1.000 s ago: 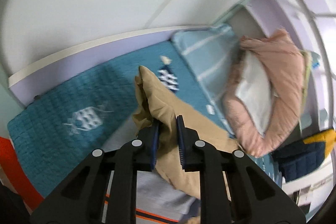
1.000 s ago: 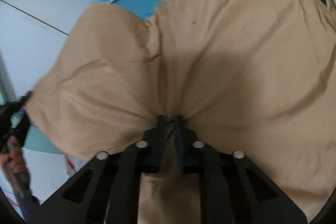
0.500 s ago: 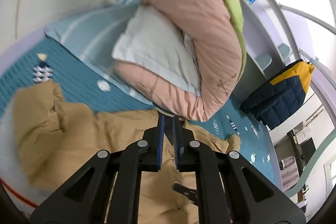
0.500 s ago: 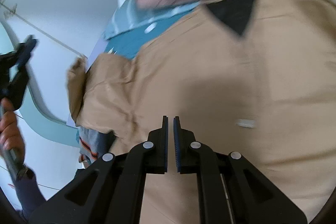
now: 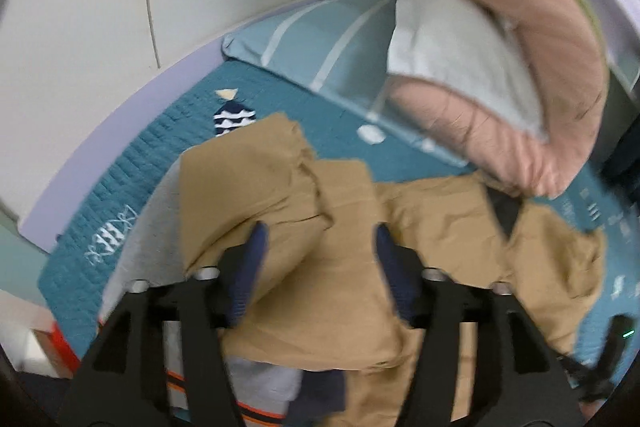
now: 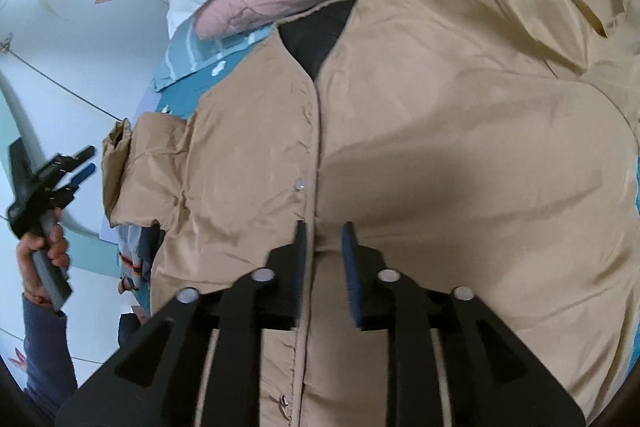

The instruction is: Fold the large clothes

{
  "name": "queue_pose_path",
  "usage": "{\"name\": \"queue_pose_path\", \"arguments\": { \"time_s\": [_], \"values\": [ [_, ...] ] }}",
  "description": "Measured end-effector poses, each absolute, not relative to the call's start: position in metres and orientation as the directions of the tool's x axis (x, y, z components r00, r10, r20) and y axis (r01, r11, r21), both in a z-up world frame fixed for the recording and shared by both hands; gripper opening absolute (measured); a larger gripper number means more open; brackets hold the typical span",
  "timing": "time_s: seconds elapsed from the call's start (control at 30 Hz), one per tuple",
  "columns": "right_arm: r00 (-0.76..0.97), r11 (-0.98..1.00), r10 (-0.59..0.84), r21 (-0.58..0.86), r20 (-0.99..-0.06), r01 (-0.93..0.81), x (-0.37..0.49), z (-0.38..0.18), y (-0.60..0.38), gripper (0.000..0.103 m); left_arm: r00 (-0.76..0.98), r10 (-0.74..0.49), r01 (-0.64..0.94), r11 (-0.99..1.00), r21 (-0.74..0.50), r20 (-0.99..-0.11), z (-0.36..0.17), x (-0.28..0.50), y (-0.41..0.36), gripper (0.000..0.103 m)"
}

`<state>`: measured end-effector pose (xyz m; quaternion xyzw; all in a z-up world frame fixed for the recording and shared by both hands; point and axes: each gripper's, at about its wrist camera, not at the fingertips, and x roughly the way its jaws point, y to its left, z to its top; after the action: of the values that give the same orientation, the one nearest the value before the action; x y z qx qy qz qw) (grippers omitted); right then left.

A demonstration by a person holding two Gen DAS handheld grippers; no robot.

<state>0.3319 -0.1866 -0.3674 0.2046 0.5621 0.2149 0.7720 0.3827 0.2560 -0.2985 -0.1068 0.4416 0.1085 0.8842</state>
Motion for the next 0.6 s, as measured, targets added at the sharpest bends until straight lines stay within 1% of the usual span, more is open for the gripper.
{"name": "queue_pose_path", "arguments": {
  "time_s": [0.13,0.17,0.2,0.27,0.3,0.33,0.4,0.5,0.53,0.57,0.6],
  "values": [
    [0.297,0.832,0.546,0.550,-0.784,-0.076,0.333,-0.366,-0.201,0.026,0.483,0.239,-0.267,0.956,0.118,-0.843,-0.335,0.405,0.248,0.072],
    [0.312,0.831,0.543,0.553,-0.779,-0.064,0.334,-0.364,-0.208,0.027,0.453,0.263,-0.274,0.950,0.148,-0.852,-0.344,0.411,0.252,0.059],
    [0.323,0.831,0.539,0.553,-0.778,-0.056,0.335,-0.362,-0.211,0.027,0.440,0.269,-0.283,0.947,0.152,-0.856,-0.348,0.414,0.255,0.031],
    [0.361,0.837,0.521,0.546,-0.773,-0.036,0.337,-0.357,-0.225,0.028,0.467,0.240,-0.313,0.945,0.094,-0.851,-0.344,0.415,0.264,0.013],
    [0.387,0.842,0.504,0.538,-0.772,-0.024,0.338,-0.353,-0.234,0.028,0.500,0.233,-0.310,0.947,0.079,-0.834,-0.335,0.413,0.262,0.010],
    [0.402,0.845,0.494,0.534,-0.771,-0.013,0.339,-0.352,-0.240,0.029,0.541,0.229,-0.292,0.954,0.075,-0.810,-0.322,0.411,0.253,0.010],
    [0.449,0.845,0.467,0.534,-0.762,0.030,0.341,-0.348,-0.260,0.030,0.615,0.171,-0.224,0.974,0.038,-0.770,-0.297,0.406,0.228,0.009],
    [0.508,0.830,0.434,0.549,-0.744,0.096,0.342,-0.343,-0.290,0.030,0.714,0.008,-0.048,0.998,-0.037,-0.700,-0.259,0.399,0.161,0.009],
    [0.525,0.831,0.415,0.545,-0.743,0.115,0.340,-0.341,-0.298,0.031,0.726,-0.036,-0.002,0.999,-0.054,-0.687,-0.254,0.399,0.142,0.009],
    [0.543,0.830,0.395,0.541,-0.741,0.135,0.339,-0.340,-0.307,0.031,0.732,-0.115,0.080,0.993,-0.083,-0.672,-0.250,0.399,0.110,0.009],
    [0.555,0.826,0.383,0.542,-0.738,0.151,0.338,-0.339,-0.315,0.031,0.728,-0.161,0.130,0.987,-0.096,-0.666,-0.251,0.401,0.088,0.009]
  ]
}}
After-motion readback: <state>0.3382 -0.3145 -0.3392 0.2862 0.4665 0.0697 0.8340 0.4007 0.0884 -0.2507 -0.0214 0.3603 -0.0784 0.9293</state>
